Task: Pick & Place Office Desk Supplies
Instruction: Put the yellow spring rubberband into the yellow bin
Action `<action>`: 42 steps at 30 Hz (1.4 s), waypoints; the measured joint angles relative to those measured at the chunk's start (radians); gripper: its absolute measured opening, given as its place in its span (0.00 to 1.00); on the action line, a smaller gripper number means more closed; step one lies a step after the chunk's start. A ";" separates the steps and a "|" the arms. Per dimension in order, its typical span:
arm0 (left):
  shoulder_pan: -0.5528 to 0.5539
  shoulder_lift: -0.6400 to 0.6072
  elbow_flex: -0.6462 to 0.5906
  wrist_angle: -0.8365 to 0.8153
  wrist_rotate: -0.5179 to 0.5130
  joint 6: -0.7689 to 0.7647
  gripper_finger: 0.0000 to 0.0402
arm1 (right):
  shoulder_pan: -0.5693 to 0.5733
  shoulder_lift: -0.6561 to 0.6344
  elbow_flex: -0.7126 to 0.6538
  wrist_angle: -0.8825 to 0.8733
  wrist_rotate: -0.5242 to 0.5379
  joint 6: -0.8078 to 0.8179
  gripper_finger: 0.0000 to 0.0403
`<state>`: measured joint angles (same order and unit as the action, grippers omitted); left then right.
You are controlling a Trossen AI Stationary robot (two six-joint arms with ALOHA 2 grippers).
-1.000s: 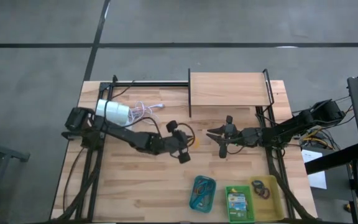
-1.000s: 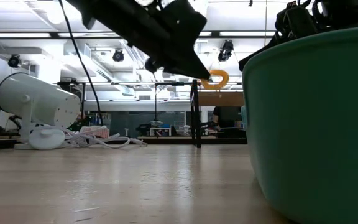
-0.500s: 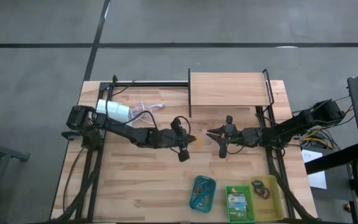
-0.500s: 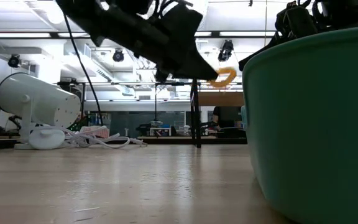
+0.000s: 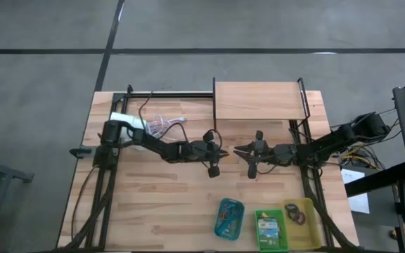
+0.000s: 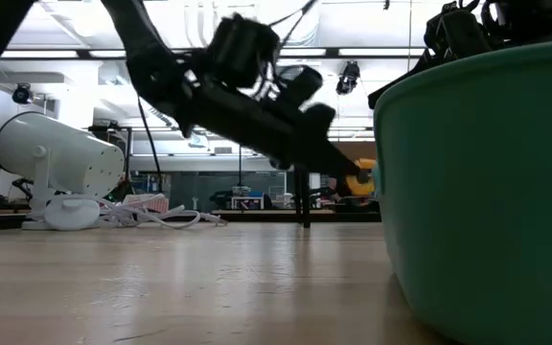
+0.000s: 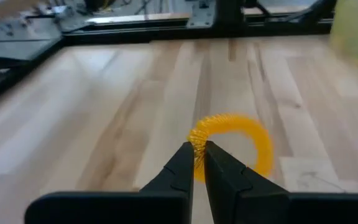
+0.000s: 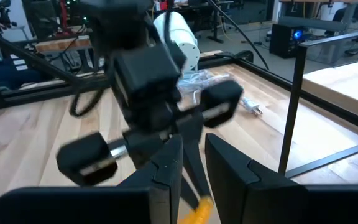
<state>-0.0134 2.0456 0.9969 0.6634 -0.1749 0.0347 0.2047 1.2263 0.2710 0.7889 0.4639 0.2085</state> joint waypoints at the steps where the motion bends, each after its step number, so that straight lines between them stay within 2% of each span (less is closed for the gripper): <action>1: 0.005 0.015 0.009 0.003 0.018 -0.002 0.07 | 0.000 0.000 0.000 0.000 0.000 0.000 0.17; 8: 0.026 0.057 0.052 -0.071 0.038 -0.041 0.07 | 0.000 0.000 -0.001 -0.007 0.000 0.000 0.17; 15: 0.038 0.054 0.089 -0.263 0.057 -0.099 0.07 | 0.000 0.000 -0.001 -0.008 0.000 0.000 0.17; 31: 0.046 0.053 0.081 -0.303 0.075 -0.174 0.08 | 0.000 0.000 -0.002 -0.008 0.000 0.000 0.17; 34: 0.047 0.053 0.081 -0.302 0.087 -0.174 0.13 | 0.000 0.000 -0.002 -0.008 0.000 0.000 0.17; 42: 0.047 0.053 0.081 -0.295 0.090 -0.174 0.36 | 0.000 0.000 -0.002 -0.007 0.000 0.000 0.17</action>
<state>0.0334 2.0991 1.0775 0.3689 -0.0849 -0.1389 0.2048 1.2263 0.2695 0.7815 0.4638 0.2085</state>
